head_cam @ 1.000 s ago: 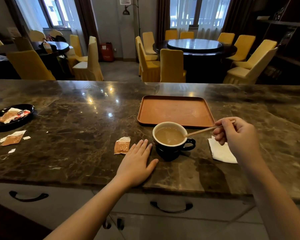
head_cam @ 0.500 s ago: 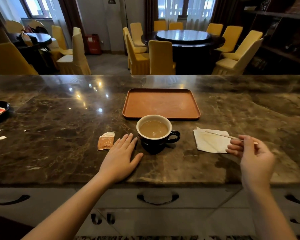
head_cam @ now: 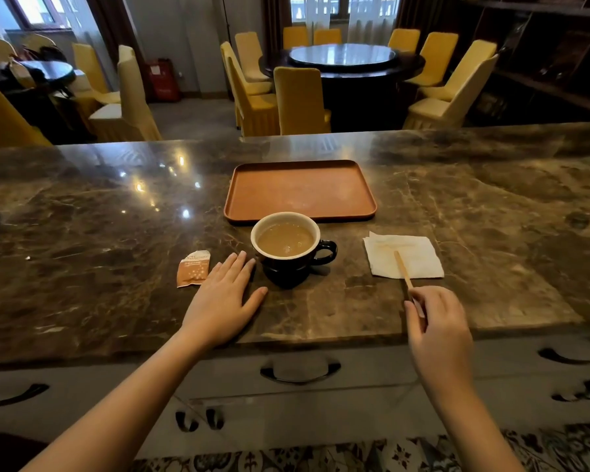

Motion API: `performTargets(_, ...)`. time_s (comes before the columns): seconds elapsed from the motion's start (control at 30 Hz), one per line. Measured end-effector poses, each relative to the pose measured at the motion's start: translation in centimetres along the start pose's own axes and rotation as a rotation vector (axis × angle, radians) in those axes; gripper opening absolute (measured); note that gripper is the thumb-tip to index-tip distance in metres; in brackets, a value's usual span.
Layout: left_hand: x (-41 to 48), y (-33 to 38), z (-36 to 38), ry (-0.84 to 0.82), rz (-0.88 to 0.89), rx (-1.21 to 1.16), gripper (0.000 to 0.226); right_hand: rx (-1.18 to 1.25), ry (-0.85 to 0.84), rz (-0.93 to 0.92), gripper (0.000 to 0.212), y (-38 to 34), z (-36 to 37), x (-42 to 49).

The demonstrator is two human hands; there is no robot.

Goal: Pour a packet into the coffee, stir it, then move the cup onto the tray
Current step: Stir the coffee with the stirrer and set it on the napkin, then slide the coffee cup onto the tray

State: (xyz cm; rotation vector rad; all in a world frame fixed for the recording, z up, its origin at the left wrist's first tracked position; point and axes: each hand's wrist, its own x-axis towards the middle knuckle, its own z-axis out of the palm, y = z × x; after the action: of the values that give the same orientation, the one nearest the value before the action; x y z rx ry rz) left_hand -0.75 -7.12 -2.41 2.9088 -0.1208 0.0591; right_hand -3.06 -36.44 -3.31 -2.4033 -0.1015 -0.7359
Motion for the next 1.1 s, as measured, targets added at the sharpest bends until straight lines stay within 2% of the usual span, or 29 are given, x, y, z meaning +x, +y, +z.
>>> performTargets(0.17,0.0,0.0,0.1,-0.006,-0.002,0.004,0.063,-0.135,-0.071,0.005,0.024,0.4,0.0,-0.1)
performTargets(0.4,0.2,-0.1,0.2,-0.027,-0.004,0.037,0.064,-0.154,-0.166,0.012,0.022,0.7,-0.3,0.1)
performTargets(0.5,0.2,-0.2,0.1,-0.027,-0.006,0.043,0.063,-0.134,-0.154,0.018,0.021,0.1,-0.6,0.5)
performTargets(0.57,-0.2,-0.5,0.2,-0.038,-0.012,0.052,0.064,-0.102,-0.172,-0.013,0.022,-1.1,-0.8,1.0)
performTargets(0.77,0.2,-0.2,0.3,-0.060,-0.003,0.054,0.063,0.122,-0.419,-0.071,0.036,-5.0,1.2,5.8)
performTargets(0.83,0.2,-0.1,0.3,-0.059,0.003,0.054,0.063,0.167,-0.526,-0.051,0.037,-5.8,2.6,7.6)
performTargets(0.93,0.0,0.0,0.2,-0.055,0.002,0.055,0.064,0.249,-0.641,0.015,0.029,-6.3,4.2,8.9)
performTargets(1.1,-0.1,0.0,0.2,-0.045,0.005,0.060,0.064,0.347,-0.703,0.120,0.030,-6.6,5.0,9.4)
